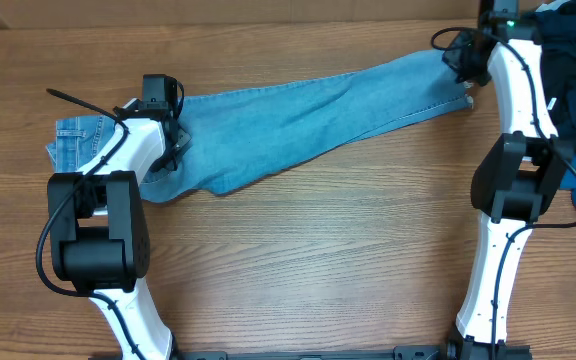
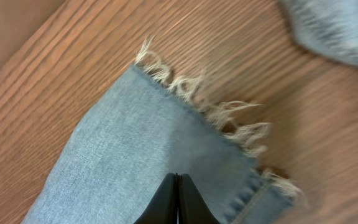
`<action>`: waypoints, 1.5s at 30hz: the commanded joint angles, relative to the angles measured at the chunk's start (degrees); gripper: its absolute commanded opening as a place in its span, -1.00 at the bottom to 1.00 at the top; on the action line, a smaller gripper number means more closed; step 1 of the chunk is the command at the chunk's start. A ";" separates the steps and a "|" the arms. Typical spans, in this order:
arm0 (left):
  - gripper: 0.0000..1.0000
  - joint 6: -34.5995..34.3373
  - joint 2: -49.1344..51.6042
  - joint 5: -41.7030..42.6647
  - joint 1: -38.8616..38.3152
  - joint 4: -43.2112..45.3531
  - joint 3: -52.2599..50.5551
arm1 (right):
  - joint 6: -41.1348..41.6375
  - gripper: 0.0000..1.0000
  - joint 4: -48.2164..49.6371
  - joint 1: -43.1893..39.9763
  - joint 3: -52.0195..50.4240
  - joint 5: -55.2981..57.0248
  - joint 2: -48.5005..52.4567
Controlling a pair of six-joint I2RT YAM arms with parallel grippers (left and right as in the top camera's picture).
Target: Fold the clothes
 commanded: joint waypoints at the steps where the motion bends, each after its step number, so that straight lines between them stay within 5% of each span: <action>1: -0.92 1.07 1.05 1.86 -0.02 0.22 0.46 | -2.29 -0.92 4.48 1.62 -4.63 -3.08 -0.37; 10: -0.92 1.11 0.87 4.98 -0.02 0.15 0.76 | -2.29 -0.92 8.87 1.68 -10.29 -3.08 2.23; 20: -0.92 2.64 -5.81 5.99 -0.09 -1.03 4.44 | -1.27 -0.92 -9.68 0.48 -10.40 4.48 3.54; 30: -0.92 8.46 -12.31 3.54 -3.52 0.94 4.57 | 8.22 -0.92 -23.34 -6.21 -10.40 7.98 3.52; 45: -0.92 10.08 -12.13 4.48 -4.94 -3.91 4.55 | 5.40 -0.92 -22.23 -5.81 -2.86 6.51 -8.74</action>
